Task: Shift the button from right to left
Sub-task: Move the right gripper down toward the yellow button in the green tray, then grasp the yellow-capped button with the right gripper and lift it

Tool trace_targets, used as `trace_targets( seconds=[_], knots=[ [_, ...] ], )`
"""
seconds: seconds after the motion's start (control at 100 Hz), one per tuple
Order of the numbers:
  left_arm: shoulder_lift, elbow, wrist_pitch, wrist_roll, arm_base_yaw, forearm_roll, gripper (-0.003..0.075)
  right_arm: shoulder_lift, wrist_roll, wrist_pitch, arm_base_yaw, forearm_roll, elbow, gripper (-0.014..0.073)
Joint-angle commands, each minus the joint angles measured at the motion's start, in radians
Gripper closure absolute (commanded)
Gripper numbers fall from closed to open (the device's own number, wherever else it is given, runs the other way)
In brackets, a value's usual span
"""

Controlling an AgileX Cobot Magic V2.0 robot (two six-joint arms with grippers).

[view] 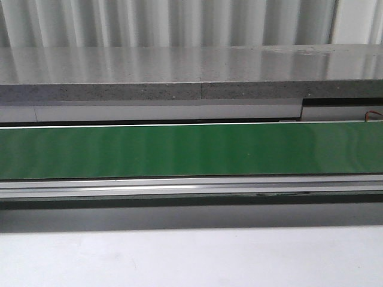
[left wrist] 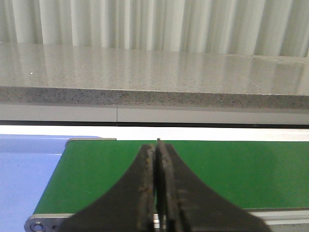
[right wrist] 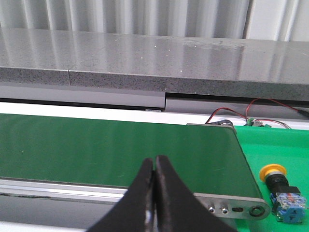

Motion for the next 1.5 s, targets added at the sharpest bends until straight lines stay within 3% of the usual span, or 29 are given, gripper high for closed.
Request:
trace_targets(
  seconds=[0.0, 0.16, 0.27, 0.46, 0.72, 0.95, 1.05, 1.22, 1.29, 1.49],
  knots=[
    [-0.032, 0.024, -0.084, -0.011, 0.002, -0.005, 0.0740, -0.015, 0.000, -0.084, -0.001, 0.000, -0.016, 0.0661],
    [-0.032, 0.024, -0.084, -0.011, 0.002, -0.005, 0.0740, -0.015, 0.000, -0.191, -0.002, 0.015, -0.023, 0.0661],
    [-0.032, 0.024, -0.084, -0.011, 0.002, -0.005, 0.0740, -0.004, 0.000, -0.148, -0.002, 0.114, -0.099, 0.0661],
    [-0.032, 0.024, -0.084, -0.011, 0.002, -0.005, 0.0740, 0.165, 0.000, 0.126, -0.002, 0.164, -0.368, 0.0661],
    [-0.032, 0.024, -0.084, -0.011, 0.002, -0.005, 0.0740, 0.571, 0.000, 0.683, -0.002, 0.164, -0.820, 0.0661],
    [-0.032, 0.024, -0.084, -0.011, 0.002, -0.005, 0.0740, 0.778, 0.000, 0.778, -0.002, 0.165, -0.938, 0.0649],
    [-0.032, 0.024, -0.084, -0.011, 0.002, -0.005, 0.0740, 0.818, 0.000, 0.809, -0.002, 0.165, -0.938, 0.0538],
    [-0.032, 0.024, -0.084, -0.011, 0.002, -0.005, 0.0740, 0.860, 0.000, 0.822, -0.002, 0.165, -0.938, 0.0119],
    [-0.032, 0.024, -0.084, -0.011, 0.002, -0.005, 0.0740, 0.867, 0.000, 0.810, -0.002, 0.165, -0.938, 0.0000],
    [-0.032, 0.024, -0.084, -0.011, 0.002, -0.005, 0.0740, 0.941, 0.000, 0.812, -0.057, 0.124, -0.979, -0.0036]
  ],
)
